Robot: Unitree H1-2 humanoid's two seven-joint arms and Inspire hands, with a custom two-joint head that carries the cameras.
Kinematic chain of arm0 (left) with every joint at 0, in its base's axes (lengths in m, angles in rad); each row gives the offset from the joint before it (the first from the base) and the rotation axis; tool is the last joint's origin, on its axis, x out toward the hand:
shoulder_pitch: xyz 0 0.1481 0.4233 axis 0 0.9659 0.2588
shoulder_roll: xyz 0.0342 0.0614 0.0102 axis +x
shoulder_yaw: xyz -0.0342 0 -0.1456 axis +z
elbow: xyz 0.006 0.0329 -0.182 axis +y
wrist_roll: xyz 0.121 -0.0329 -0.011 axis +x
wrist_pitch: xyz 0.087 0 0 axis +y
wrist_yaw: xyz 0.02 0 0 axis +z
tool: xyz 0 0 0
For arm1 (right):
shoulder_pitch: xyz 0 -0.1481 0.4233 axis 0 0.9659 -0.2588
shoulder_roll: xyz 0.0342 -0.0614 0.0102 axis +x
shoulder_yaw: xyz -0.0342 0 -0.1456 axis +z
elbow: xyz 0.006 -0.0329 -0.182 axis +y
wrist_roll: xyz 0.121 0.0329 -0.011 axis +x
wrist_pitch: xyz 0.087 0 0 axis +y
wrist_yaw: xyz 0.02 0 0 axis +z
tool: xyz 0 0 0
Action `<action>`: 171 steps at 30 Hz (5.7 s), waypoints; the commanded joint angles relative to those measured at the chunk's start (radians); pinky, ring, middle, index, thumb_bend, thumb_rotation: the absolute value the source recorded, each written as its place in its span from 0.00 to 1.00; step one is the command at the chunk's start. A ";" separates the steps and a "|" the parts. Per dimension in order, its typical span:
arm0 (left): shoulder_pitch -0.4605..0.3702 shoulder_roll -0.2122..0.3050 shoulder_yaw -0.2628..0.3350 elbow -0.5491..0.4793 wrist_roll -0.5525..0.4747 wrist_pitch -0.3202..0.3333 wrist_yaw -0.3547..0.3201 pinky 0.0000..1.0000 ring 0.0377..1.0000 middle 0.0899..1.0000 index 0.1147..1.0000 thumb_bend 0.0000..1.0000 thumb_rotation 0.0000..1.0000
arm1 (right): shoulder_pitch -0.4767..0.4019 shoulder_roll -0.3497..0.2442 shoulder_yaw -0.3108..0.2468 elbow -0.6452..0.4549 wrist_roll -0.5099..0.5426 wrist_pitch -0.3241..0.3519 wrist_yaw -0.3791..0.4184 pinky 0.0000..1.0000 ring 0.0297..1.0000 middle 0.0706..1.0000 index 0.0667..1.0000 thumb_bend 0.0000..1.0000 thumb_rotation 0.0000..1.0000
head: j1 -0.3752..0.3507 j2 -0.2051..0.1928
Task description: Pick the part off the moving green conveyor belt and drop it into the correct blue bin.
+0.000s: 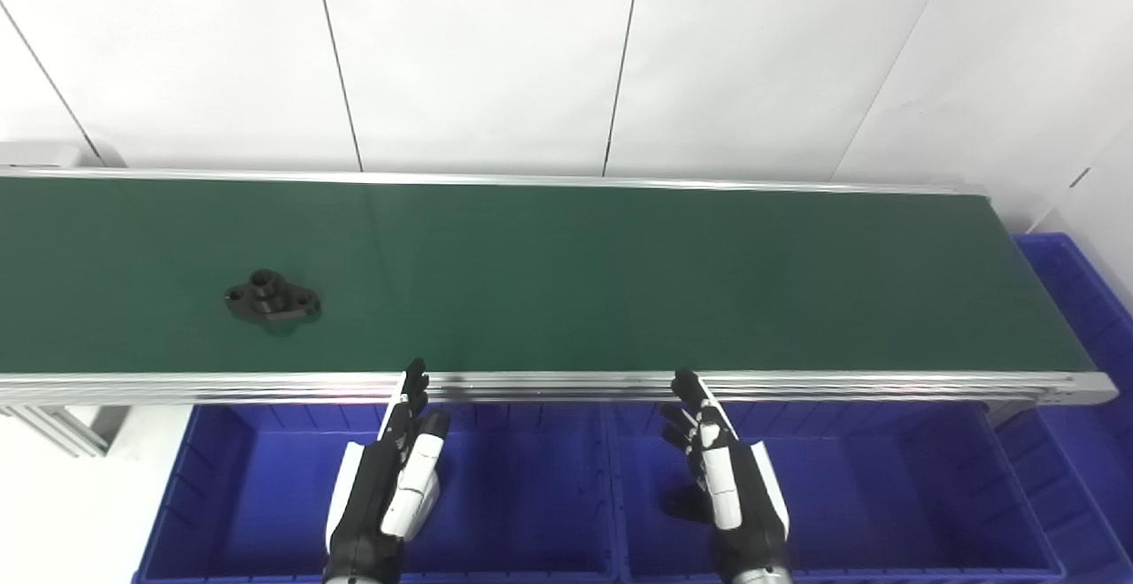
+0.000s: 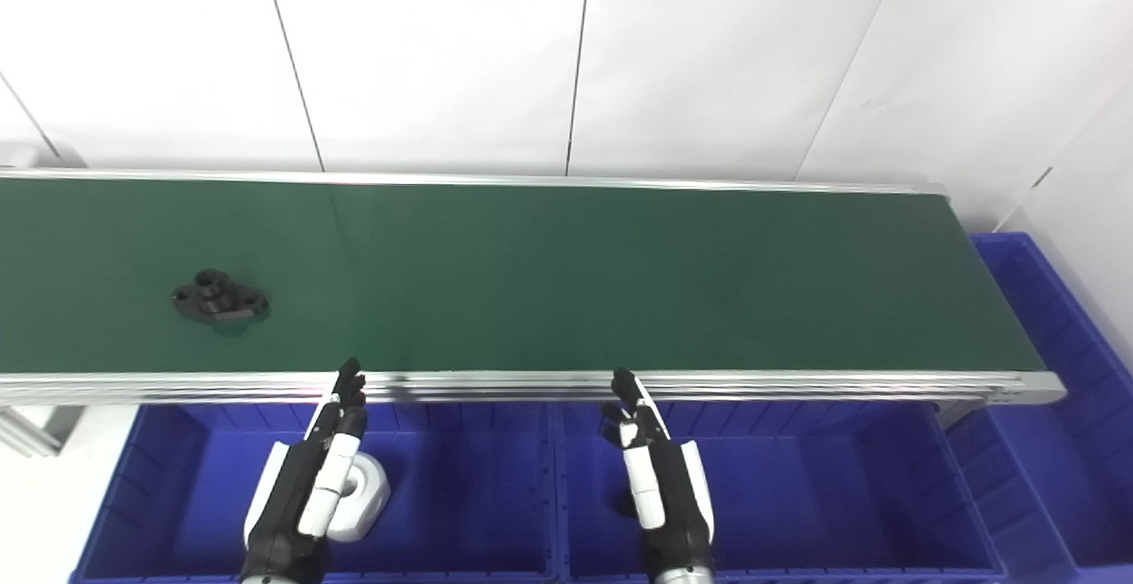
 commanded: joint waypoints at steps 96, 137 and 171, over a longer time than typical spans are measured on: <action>-0.008 -0.026 -0.047 0.080 -0.016 -0.128 0.028 1.00 1.00 1.00 1.00 0.47 0.86 | -0.667 -0.141 0.138 0.164 -1.017 0.347 0.105 0.59 0.75 0.85 0.86 1.00 0.57 | 0.144 -0.136; 0.039 -0.057 -0.084 -0.055 0.016 -0.030 0.047 1.00 1.00 1.00 1.00 0.52 0.94 | -0.771 -0.146 0.297 0.556 -1.005 0.409 0.065 0.15 0.18 0.25 0.52 0.67 0.24 | 0.158 -0.055; 0.039 -0.062 -0.085 -0.037 0.000 -0.047 0.050 1.00 1.00 1.00 1.00 0.51 0.94 | -0.754 -0.136 0.301 0.617 -0.924 0.414 -0.149 0.13 0.15 0.20 0.45 0.50 0.14 | 0.156 -0.060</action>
